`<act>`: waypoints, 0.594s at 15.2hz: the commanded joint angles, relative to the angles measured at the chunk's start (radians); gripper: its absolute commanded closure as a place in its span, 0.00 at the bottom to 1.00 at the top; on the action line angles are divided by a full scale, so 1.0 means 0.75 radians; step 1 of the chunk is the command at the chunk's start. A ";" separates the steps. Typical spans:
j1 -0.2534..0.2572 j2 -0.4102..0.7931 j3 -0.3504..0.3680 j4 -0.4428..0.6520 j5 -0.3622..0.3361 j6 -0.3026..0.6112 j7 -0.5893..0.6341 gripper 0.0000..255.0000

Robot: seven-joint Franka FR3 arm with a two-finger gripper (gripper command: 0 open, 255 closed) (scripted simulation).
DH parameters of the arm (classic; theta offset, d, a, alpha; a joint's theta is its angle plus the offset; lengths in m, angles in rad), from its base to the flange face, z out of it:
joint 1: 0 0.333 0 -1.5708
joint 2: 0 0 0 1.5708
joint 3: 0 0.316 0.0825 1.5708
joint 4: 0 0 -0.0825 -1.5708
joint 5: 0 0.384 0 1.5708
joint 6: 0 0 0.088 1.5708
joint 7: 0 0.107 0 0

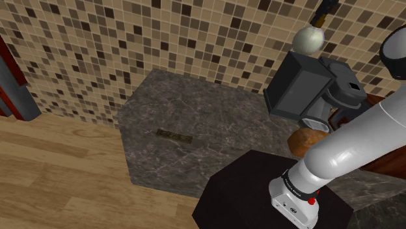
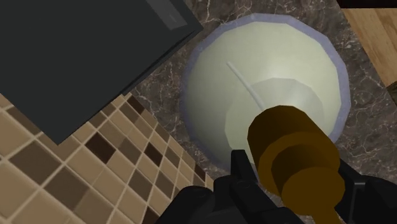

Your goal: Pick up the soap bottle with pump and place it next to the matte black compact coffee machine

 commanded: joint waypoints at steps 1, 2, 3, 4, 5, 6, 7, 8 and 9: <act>0.000 -0.022 0.004 -0.062 -0.011 0.044 -0.001 1.00; 0.002 -0.038 0.008 -0.099 -0.018 0.067 0.003 1.00; 0.003 -0.053 0.013 -0.135 -0.026 0.089 0.007 1.00; 0.003 -0.068 0.017 -0.169 -0.032 0.111 0.011 1.00; 0.004 -0.081 0.021 -0.203 -0.038 0.132 0.014 1.00; 0.004 -0.094 0.024 -0.236 -0.044 0.154 0.017 1.00; 0.004 -0.107 0.028 -0.268 -0.050 0.174 0.020 1.00; 0.004 -0.119 0.031 -0.299 -0.055 0.195 0.023 1.00; 0.004 -0.130 0.033 -0.330 -0.059 0.215 0.026 1.00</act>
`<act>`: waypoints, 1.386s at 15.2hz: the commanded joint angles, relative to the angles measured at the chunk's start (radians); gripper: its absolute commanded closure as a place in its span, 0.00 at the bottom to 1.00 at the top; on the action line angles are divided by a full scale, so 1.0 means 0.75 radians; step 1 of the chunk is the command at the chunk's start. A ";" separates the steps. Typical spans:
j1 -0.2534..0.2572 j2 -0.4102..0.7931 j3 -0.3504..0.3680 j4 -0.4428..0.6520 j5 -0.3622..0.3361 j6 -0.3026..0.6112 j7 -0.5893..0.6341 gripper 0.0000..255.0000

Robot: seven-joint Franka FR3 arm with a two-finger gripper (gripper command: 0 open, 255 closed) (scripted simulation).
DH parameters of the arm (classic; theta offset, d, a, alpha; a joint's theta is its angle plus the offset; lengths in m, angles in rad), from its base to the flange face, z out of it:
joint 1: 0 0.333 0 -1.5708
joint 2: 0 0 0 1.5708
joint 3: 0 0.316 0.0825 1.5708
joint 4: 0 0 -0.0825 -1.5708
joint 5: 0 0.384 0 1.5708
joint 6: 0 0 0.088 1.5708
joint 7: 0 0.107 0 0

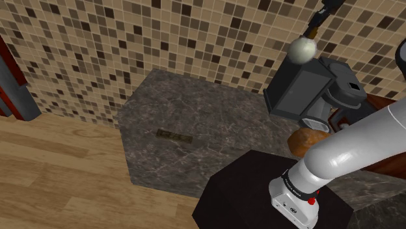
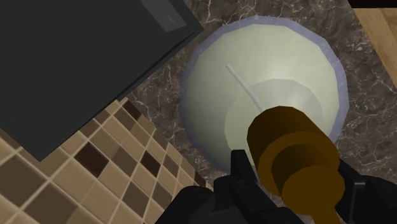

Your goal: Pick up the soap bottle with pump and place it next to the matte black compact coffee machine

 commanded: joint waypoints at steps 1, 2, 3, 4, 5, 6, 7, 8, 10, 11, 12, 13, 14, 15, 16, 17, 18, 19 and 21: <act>-0.001 -0.024 0.005 -0.057 -0.010 0.037 0.005 1.00; -0.001 -0.034 0.008 -0.086 -0.014 0.056 0.007 1.00; -0.002 -0.044 0.010 -0.114 -0.018 0.076 0.009 1.00; -0.002 -0.053 0.012 -0.142 -0.022 0.095 0.011 1.00; -0.003 -0.062 0.013 -0.170 -0.025 0.115 0.013 1.00; -0.004 -0.070 0.015 -0.196 -0.029 0.134 0.015 1.00; -0.005 -0.079 0.016 -0.223 -0.032 0.152 0.016 1.00; -0.006 -0.086 0.017 -0.249 -0.035 0.171 0.018 1.00; -0.008 -0.100 0.019 -0.299 -0.041 0.208 0.020 1.00; -0.009 -0.107 0.020 -0.323 -0.043 0.227 0.021 1.00; -0.010 -0.113 0.020 -0.347 -0.046 0.245 0.022 1.00; -0.011 -0.119 0.021 -0.371 -0.048 0.264 0.023 1.00; -0.012 -0.124 0.021 -0.394 -0.050 0.282 0.024 1.00; -0.013 -0.129 0.021 -0.417 -0.052 0.300 0.024 1.00; -0.014 -0.134 0.021 -0.440 -0.054 0.318 0.025 1.00; -0.015 -0.139 0.021 -0.462 -0.056 0.336 0.025 1.00; -0.016 -0.143 0.021 -0.484 -0.058 0.354 0.026 1.00; -0.017 -0.146 0.021 -0.505 -0.060 0.372 0.026 1.00; -0.019 -0.153 0.020 -0.547 -0.063 0.408 0.026 1.00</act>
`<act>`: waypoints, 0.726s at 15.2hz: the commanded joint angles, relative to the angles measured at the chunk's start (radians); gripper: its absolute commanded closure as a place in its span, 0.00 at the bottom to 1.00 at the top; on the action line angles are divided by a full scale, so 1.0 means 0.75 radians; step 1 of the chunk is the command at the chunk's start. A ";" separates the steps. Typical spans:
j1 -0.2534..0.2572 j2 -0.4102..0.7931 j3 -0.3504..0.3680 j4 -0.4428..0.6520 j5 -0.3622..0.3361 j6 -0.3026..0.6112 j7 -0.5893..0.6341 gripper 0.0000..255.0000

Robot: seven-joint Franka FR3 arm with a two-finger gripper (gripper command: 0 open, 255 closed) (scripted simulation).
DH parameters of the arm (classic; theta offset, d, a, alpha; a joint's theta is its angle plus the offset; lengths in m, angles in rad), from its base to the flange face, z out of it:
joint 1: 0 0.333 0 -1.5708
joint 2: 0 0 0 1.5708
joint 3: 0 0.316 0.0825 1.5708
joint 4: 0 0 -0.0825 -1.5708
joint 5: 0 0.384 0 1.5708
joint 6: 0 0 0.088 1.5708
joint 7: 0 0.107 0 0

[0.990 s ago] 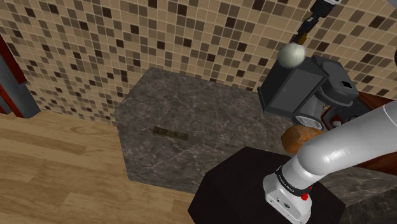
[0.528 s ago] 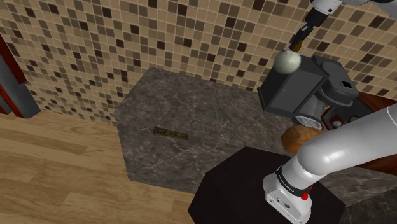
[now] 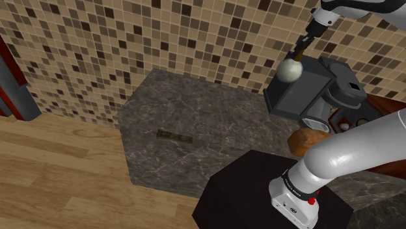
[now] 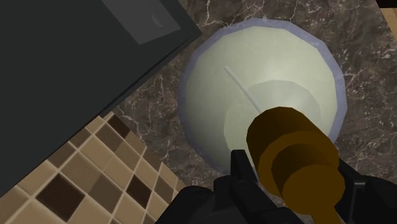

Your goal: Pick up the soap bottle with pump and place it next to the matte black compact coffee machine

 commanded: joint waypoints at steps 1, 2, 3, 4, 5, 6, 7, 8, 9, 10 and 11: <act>-0.003 -0.009 -0.001 -0.047 -0.004 0.040 0.000 1.00; -0.004 -0.011 -0.002 -0.067 -0.005 0.057 0.000 1.00; -0.004 -0.014 -0.003 -0.087 -0.007 0.075 0.000 1.00; -0.005 -0.016 -0.004 -0.106 -0.008 0.093 -0.001 1.00; -0.006 -0.017 -0.005 -0.126 -0.009 0.111 -0.001 1.00; -0.007 -0.018 -0.006 -0.145 -0.010 0.129 -0.001 1.00; -0.008 -0.019 -0.007 -0.163 -0.011 0.147 -0.002 1.00; -0.009 -0.020 -0.008 -0.182 -0.011 0.164 -0.003 1.00; -0.009 -0.020 -0.009 -0.200 -0.012 0.182 -0.003 1.00; -0.010 -0.020 -0.011 -0.218 -0.013 0.200 -0.004 1.00; -0.011 -0.020 -0.012 -0.235 -0.013 0.218 -0.005 1.00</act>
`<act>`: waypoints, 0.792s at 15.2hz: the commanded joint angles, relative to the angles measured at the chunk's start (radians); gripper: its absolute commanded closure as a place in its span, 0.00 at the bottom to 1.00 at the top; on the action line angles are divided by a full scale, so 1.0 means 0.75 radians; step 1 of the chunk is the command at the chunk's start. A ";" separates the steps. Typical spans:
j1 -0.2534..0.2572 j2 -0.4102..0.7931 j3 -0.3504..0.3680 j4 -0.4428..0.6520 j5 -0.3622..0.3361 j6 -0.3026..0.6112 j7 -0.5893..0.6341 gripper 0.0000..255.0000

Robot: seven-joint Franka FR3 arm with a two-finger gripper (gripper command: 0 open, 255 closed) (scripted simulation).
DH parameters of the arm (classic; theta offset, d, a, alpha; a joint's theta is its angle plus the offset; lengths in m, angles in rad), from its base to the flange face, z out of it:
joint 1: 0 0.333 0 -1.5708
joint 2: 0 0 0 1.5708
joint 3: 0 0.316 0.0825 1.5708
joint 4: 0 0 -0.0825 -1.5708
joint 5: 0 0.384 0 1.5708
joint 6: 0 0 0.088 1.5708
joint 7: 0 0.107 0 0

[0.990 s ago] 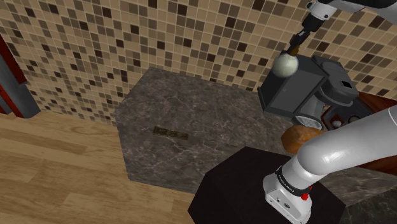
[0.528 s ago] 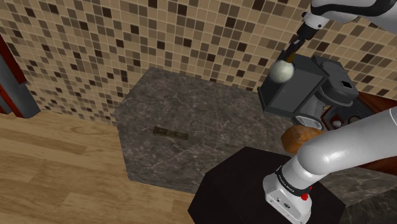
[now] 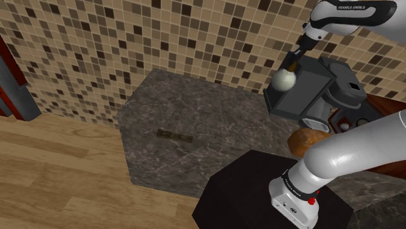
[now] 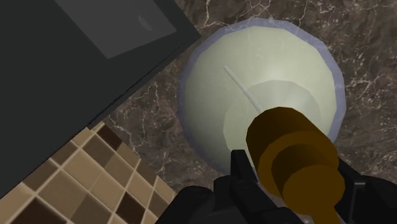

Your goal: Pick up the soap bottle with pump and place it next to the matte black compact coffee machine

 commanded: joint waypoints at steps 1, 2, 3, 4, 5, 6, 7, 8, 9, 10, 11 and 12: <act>-0.002 -0.004 -0.002 -0.036 -0.003 0.034 -0.001 1.00; -0.003 -0.003 -0.004 -0.053 -0.003 0.052 -0.002 1.00; -0.003 -0.002 -0.006 -0.070 -0.003 0.070 -0.004 1.00; -0.004 -0.001 -0.008 -0.086 -0.003 0.088 -0.005 1.00; -0.004 0.001 -0.009 -0.103 -0.003 0.106 -0.006 1.00; -0.005 0.004 -0.011 -0.119 -0.003 0.124 -0.008 1.00; -0.005 0.006 -0.013 -0.134 -0.002 0.142 -0.009 1.00; -0.005 0.009 -0.016 -0.150 -0.002 0.160 -0.011 1.00; -0.005 0.012 -0.018 -0.165 -0.001 0.178 -0.013 1.00; -0.006 0.016 -0.020 -0.180 0.000 0.196 -0.015 1.00; -0.006 0.020 -0.022 -0.194 0.001 0.214 -0.017 1.00; -0.006 0.024 -0.025 -0.209 0.002 0.233 -0.019 1.00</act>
